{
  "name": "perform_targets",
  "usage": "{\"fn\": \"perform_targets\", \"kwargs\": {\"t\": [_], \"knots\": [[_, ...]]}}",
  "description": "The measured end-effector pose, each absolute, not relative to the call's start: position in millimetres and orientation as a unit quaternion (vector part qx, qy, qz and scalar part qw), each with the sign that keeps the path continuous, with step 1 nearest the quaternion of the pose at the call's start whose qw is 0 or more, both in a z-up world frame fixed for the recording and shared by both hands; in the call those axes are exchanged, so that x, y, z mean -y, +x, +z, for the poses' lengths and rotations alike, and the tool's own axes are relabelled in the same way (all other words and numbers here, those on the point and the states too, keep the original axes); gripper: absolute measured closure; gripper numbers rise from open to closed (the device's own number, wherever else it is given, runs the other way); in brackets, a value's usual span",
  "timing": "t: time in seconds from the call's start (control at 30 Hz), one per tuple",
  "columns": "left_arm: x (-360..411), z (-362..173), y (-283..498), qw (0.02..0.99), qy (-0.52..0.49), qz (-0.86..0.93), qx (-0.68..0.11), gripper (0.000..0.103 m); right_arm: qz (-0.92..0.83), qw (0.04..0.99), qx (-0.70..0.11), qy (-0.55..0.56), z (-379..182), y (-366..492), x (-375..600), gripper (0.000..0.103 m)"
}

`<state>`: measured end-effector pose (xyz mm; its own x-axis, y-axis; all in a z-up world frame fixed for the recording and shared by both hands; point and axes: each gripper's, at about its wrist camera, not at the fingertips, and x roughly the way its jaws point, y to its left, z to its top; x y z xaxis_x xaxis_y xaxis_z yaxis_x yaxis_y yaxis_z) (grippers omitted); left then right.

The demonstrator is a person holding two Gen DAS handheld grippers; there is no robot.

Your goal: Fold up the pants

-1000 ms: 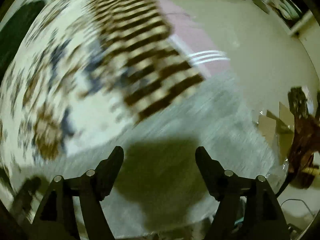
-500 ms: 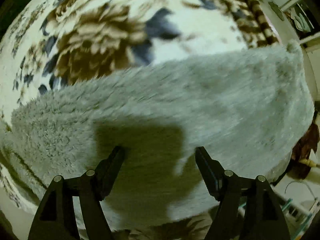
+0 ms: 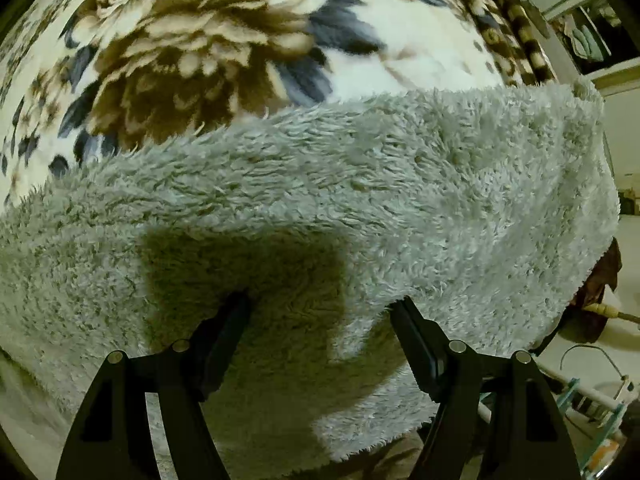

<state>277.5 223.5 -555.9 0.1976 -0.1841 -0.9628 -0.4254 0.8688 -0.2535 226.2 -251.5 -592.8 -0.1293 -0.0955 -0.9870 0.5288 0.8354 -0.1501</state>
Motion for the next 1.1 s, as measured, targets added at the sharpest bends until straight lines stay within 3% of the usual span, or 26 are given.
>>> {"fn": "perform_targets", "kwargs": {"t": [0.13, 0.17, 0.2, 0.23, 0.27, 0.3, 0.57, 0.7, 0.73, 0.77, 0.83, 0.87, 1.1], "knots": [[-255.9, -578.9, 237.5, 0.683, -0.332, 0.123, -0.639, 0.100, -0.224, 0.641, -0.719, 0.145, -593.4, 228.5, 232.4, 0.027], [-260.2, -579.2, 231.6, 0.675, -0.363, 0.120, -0.630, 0.094, -0.216, 0.643, -0.719, 0.152, -589.9, 225.0, 228.4, 0.027], [-261.3, -576.7, 229.9, 0.678, -0.372, 0.117, -0.623, 0.075, -0.210, 0.645, -0.717, 0.161, -589.2, 221.7, 225.4, 0.027], [-260.2, -571.0, 230.2, 0.689, -0.377, 0.109, -0.610, 0.062, -0.202, 0.648, -0.713, 0.176, -584.7, 215.2, 225.3, 0.027], [-258.3, -567.5, 231.7, 0.698, -0.380, 0.101, -0.599, 0.037, -0.197, 0.647, -0.710, 0.193, -580.3, 207.6, 225.5, 0.027], [-256.1, -564.4, 234.9, 0.704, -0.384, 0.094, -0.590, 0.029, -0.196, 0.645, -0.708, 0.212, -575.8, 197.2, 226.8, 0.027], [-234.3, -544.3, 270.5, 0.739, -0.403, 0.070, -0.536, 0.029, -0.215, 0.575, -0.692, 0.380, -596.7, 117.4, 246.0, 0.027], [-230.4, -558.0, 286.4, 0.737, -0.380, 0.076, -0.554, 0.029, -0.228, 0.553, -0.664, 0.449, -621.3, 100.5, 256.3, 0.029], [-227.5, -564.7, 293.0, 0.734, -0.375, 0.075, -0.561, 0.029, -0.233, 0.554, -0.657, 0.455, -624.9, 99.2, 257.7, 0.040], [-224.7, -566.5, 295.2, 0.737, -0.366, 0.070, -0.564, 0.031, -0.238, 0.555, -0.654, 0.456, -626.7, 99.2, 259.4, 0.064], [-219.4, -566.9, 301.4, 0.752, -0.339, 0.065, -0.561, 0.077, -0.257, 0.566, -0.644, 0.446, -623.1, 99.1, 261.0, 0.091], [-218.8, -565.5, 300.3, 0.757, -0.331, 0.062, -0.560, 0.099, -0.262, 0.576, -0.638, 0.438, -618.6, 98.7, 261.2, 0.094], [-260.0, -523.3, 261.0, 0.784, -0.336, 0.087, -0.514, 0.099, -0.229, 0.680, -0.602, 0.351, -542.3, 116.1, 236.4, 0.096]]}}
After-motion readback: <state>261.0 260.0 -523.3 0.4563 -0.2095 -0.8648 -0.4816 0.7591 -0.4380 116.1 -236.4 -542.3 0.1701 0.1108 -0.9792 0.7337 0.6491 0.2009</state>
